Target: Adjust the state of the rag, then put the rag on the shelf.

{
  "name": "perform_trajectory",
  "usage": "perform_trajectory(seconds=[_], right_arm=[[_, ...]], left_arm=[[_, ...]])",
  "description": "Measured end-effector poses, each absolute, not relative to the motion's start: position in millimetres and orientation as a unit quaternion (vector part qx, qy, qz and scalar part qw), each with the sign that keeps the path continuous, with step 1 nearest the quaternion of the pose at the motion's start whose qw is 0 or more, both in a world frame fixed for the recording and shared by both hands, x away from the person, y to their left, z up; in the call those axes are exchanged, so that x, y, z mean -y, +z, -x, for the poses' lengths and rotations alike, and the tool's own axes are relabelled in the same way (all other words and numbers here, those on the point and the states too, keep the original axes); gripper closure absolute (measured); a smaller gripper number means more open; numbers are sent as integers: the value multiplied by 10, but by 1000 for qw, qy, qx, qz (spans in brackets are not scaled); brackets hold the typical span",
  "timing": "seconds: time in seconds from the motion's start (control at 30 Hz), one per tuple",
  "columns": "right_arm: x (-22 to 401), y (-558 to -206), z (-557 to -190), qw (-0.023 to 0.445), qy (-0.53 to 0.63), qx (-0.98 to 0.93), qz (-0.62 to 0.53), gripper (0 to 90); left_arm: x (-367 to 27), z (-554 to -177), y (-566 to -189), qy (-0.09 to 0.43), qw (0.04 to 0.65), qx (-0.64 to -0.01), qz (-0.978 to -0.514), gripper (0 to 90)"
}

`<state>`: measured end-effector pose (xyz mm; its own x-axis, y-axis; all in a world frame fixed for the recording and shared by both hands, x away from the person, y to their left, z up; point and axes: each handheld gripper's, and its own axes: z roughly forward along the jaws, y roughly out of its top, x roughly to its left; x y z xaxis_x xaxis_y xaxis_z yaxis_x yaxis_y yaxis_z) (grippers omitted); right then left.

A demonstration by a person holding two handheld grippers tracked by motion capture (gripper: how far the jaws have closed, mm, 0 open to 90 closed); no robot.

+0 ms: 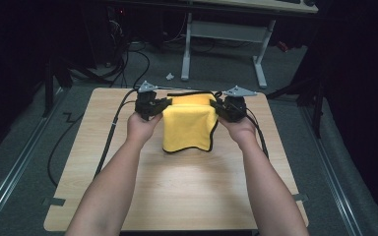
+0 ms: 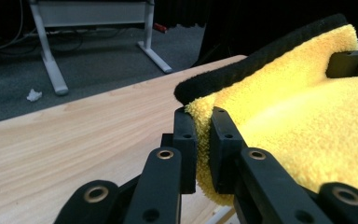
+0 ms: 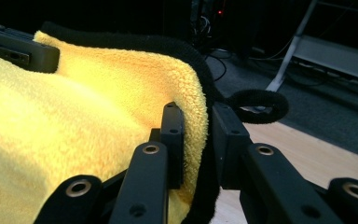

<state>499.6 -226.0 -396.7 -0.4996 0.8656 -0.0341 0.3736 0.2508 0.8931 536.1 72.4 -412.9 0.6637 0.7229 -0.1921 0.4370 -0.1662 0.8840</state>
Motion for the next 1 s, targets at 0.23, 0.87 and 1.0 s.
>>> perform_trajectory(seconds=[0.23, 0.87, 1.0], right_arm=[[2327, -4099, -5003, 261, 445, -737, -437, 768], [2377, -4246, -5113, 195, 478, -729, -450, 765], [2394, -4272, -5152, 186, 478, -728, -455, 756]], left_arm=[[-802, -5372, -4294, 159, 480, -418, -755, 877], [-915, -5295, -4404, 130, 509, -423, -738, 836], [-905, -5276, -4411, 128, 513, -422, -737, 829]])
